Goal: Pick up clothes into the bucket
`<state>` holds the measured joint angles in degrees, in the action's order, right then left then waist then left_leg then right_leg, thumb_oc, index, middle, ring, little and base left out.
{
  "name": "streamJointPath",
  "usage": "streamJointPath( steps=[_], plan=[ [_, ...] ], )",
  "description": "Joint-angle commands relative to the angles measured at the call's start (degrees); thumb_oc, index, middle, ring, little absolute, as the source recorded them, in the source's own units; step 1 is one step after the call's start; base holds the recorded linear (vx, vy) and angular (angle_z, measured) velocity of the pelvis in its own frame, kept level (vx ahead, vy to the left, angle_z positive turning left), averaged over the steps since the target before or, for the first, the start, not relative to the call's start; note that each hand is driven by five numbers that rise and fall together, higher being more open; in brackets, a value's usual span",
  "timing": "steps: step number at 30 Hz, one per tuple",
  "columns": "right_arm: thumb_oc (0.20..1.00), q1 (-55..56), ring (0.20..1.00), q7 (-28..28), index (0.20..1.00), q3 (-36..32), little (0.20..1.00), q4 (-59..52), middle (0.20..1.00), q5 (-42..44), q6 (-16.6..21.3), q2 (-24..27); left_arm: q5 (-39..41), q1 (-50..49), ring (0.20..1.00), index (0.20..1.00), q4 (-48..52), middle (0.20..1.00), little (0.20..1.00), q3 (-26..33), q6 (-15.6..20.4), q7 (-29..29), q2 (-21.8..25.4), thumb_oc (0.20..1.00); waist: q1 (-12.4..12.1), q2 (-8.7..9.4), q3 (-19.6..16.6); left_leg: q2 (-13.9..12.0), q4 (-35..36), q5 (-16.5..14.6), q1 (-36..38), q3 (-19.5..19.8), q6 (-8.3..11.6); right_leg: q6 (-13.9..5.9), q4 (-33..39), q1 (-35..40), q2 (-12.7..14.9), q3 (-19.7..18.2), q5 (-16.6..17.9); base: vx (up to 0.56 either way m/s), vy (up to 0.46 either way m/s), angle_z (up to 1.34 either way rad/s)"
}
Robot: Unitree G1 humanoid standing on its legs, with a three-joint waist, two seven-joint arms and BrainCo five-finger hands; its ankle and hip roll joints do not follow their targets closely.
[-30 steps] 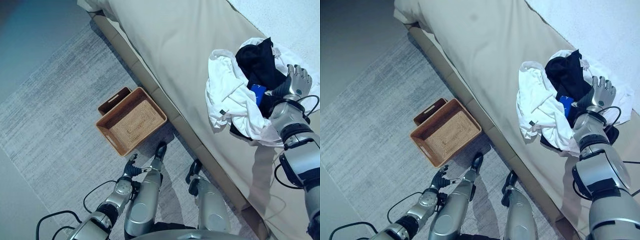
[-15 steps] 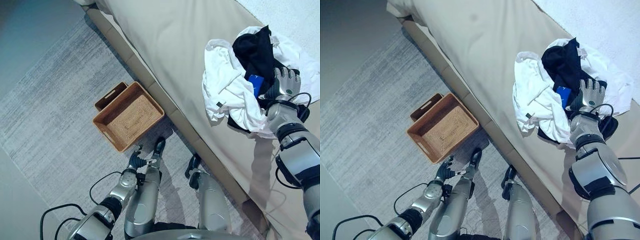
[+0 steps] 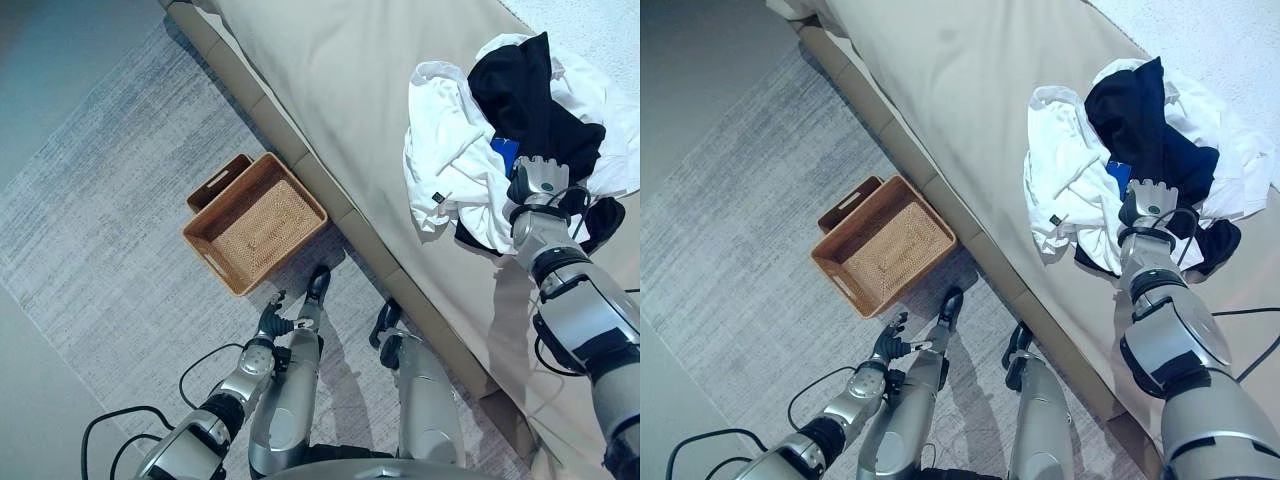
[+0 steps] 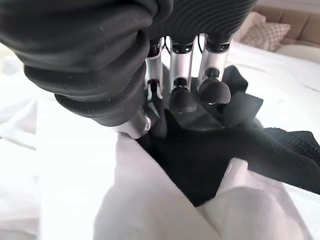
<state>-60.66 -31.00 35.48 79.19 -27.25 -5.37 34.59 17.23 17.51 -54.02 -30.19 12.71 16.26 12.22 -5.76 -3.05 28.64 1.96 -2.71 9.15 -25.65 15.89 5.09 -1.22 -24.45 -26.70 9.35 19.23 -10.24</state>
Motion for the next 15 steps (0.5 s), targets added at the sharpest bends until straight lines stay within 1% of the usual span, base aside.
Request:
streamJointPath(
  steps=[1, 4, 6, 9, 11, 13, 15],
  plan=[
    [0.200, -5.38, 0.200, -1.42, 0.200, 0.83, 0.200, 1.30, 0.200, 3.26, -0.61, 5.89, 1.48, 1.18, 1.000, 1.000, 0.82, 1.000, 1.000, 0.07, 1.44, 1.01, -1.74, 1.000, 0.40, -0.49, 1.15, 1.59, -2.63, -4.51, 2.81, 0.42, -1.97, -4.06, 5.90, 4.25, 2.77, -0.86, 4.97, 0.00, 0.000, 0.00],
    [0.200, -6.83, 0.200, -1.59, 0.200, 0.23, 0.200, 0.89, 0.200, 5.39, 0.04, 7.09, 1.45, 1.14, 1.000, 1.000, 1.25, 1.000, 1.000, -0.14, 1.35, 0.79, -1.56, 1.000, 0.45, -0.39, 1.15, 1.68, -2.63, -4.46, 2.69, 0.34, -1.95, -4.12, 5.80, 4.12, 2.97, -0.75, 5.17, 0.00, 0.000, 0.00],
    [0.200, -8.35, 0.200, -2.60, 0.200, -0.35, 0.200, -0.08, 0.200, 7.62, 0.53, 7.92, 1.51, 1.11, 1.000, 1.000, 0.81, 1.000, 1.000, 0.09, 1.24, 0.79, -1.47, 1.000, 0.56, 0.10, 1.15, 1.69, -2.96, -4.55, 2.66, 0.02, -1.99, -4.21, 6.02, 4.26, 3.09, -0.96, 5.44, 0.00, 0.000, 0.00],
    [0.200, -8.71, 0.200, -3.44, 0.200, -0.51, 0.200, -1.16, 0.200, 8.73, 1.00, 8.33, 1.26, 0.90, 1.000, 1.000, 0.47, 1.000, 1.000, 0.24, 1.17, 0.99, -1.47, 1.000, 0.70, 0.54, 1.15, 1.72, -3.24, -4.78, 2.88, -0.36, -2.04, -4.32, 6.49, 4.59, 3.03, -1.23, 5.74, 0.00, 0.000, 0.00],
    [0.200, -9.83, 0.200, -4.98, 0.200, -1.04, 0.200, -3.37, 0.200, 10.66, 1.94, 8.53, 1.23, 0.58, 1.000, 1.000, 0.18, 1.000, 1.000, 0.60, 1.28, 1.34, -1.17, 1.000, 1.03, 1.38, 1.15, 1.70, -3.71, -5.23, 3.33, -0.99, -2.24, -4.48, 7.00, 5.11, 2.85, -1.87, 6.22, 0.00, 0.000, 0.00],
    [0.200, -9.80, 0.200, -4.98, 0.200, -1.05, 0.200, -3.38, 0.200, 10.66, 1.93, 8.53, 1.23, 0.57, 1.000, 1.000, 0.19, 1.000, 1.000, 0.59, 1.28, 1.34, -1.16, 1.000, 1.01, 1.39, 1.15, 1.70, -3.71, -5.24, 3.34, -1.00, -2.24, -4.48, 7.01, 5.12, 2.85, -1.89, 6.22, 0.00, 0.000, 0.00],
    [0.200, -10.22, 0.200, -8.04, 0.200, -3.19, 0.200, -9.58, 0.200, 13.91, 3.73, 9.35, 1.18, -0.18, 1.000, 1.000, 0.01, 1.000, 1.000, 1.63, 1.35, 1.73, -0.97, 1.000, 1.63, 2.51, 1.15, 1.52, -4.43, -5.83, 4.26, -1.93, -2.29, -4.70, 7.68, 6.31, 2.57, -2.82, 6.43, 0.00, 0.045, -0.04]
  ],
)
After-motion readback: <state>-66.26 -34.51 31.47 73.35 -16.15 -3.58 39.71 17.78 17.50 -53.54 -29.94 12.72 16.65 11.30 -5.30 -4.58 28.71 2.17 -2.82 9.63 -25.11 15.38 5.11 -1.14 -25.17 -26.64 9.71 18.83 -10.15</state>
